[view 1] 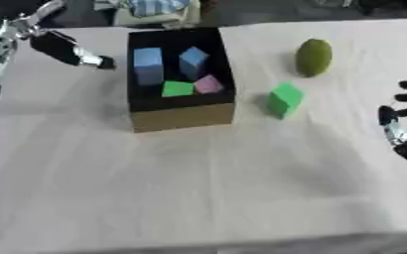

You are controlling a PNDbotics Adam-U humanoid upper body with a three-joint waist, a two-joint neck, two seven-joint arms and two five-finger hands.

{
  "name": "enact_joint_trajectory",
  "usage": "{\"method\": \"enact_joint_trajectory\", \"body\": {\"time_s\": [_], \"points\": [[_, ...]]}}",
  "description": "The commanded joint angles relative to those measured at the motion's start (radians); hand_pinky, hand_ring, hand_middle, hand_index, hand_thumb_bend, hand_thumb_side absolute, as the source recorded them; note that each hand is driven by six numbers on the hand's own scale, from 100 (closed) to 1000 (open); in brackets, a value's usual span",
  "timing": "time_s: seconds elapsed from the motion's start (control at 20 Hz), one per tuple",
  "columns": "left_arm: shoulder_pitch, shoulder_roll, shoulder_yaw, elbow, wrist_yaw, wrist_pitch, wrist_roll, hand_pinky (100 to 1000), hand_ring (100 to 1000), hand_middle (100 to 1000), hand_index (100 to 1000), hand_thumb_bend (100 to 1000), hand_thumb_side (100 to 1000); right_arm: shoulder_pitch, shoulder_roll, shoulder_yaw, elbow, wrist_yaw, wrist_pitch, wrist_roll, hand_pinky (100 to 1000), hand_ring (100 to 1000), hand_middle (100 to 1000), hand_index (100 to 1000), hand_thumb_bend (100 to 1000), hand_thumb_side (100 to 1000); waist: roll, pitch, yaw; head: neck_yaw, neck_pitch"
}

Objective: Pick up objects on the table and place them in the box.

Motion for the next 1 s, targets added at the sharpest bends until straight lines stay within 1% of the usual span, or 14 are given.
{"method": "enact_joint_trajectory", "body": {"time_s": [0.05,0.2,0.25,0.35,0.5,0.55,0.65,0.8,0.95,1.0], "points": [[0.043,0.005,0.055,-0.096,0.085,0.035,0.063,862,764,758,858,764,580,-0.051,-0.104,0.023,0.014,0.01,-0.016,0.024,672,788,830,974,311,490,-0.019,-0.014,0.007,-0.01,0.005],[0.124,0.007,0.079,-0.162,0.395,0.068,0.136,853,751,741,847,747,573,-0.107,-0.196,0.06,0.055,-0.002,-0.032,0.049,680,792,836,977,329,491,-0.024,-0.013,0.018,-0.023,0.005],[0.147,0.005,0.088,-0.181,0.469,0.076,0.147,850,748,738,845,744,573,-0.125,-0.221,0.074,0.071,-0.007,-0.039,0.06,684,795,839,978,336,493,-0.026,-0.012,0.021,-0.028,0.005],[0.185,-0.005,0.104,-0.211,0.554,0.09,0.158,844,741,729,840,743,567,-0.16,-0.271,0.103,0.103,-0.015,-0.054,0.086,689,798,843,982,344,497,-0.028,-0.012,0.029,-0.037,0.005],[0.228,-0.032,0.119,-0.224,0.598,0.108,0.157,838,735,722,837,738,567,-0.221,-0.334,0.155,0.157,-0.031,-0.077,0.139,697,804,851,987,357,504,-0.029,-0.014,0.038,-0.047,0.005],[0.239,-0.039,0.123,-0.225,0.605,0.112,0.157,835,732,718,836,735,566,-0.243,-0.347,0.172,0.173,-0.035,-0.084,0.16,702,807,854,990,357,517,-0.029,-0.015,0.04,-0.051,0.005],[0.26,-0.059,0.127,-0.229,0.615,0.115,0.156,830,726,712,833,731,567,-0.289,-0.366,0.206,0.207,-0.042,-0.097,0.204,704,810,859,992,368,503,-0.03,-0.017,0.043,-0.057,0.005],[0.28,-0.087,0.129,-0.234,0.62,0.118,0.151,828,721,708,832,728,567,-0.346,-0.371,0.239,0.258,-0.059,-0.112,0.259,706,813,862,995,373,507,-0.031,-0.02,0.046,-0.065,0.005],[0.285,-0.096,0.13,-0.238,0.621,0.12,0.149,828,721,708,832,728,567,-0.368,-0.369,0.246,0.286,-0.073,-0.122,0.284,706,813,862,995,373,507,-0.031,-0.02,0.046,-0.067,0.005],[0.293,-0.105,0.131,-0.238,0.624,0.122,0.149,823,713,699,831,725,567,-0.379,-0.364,0.254,0.298,-0.07,-0.122,0.292,710,815,866,1000,373,513,-0.033,-0.021,0.051,-0.072,0.005]]}}
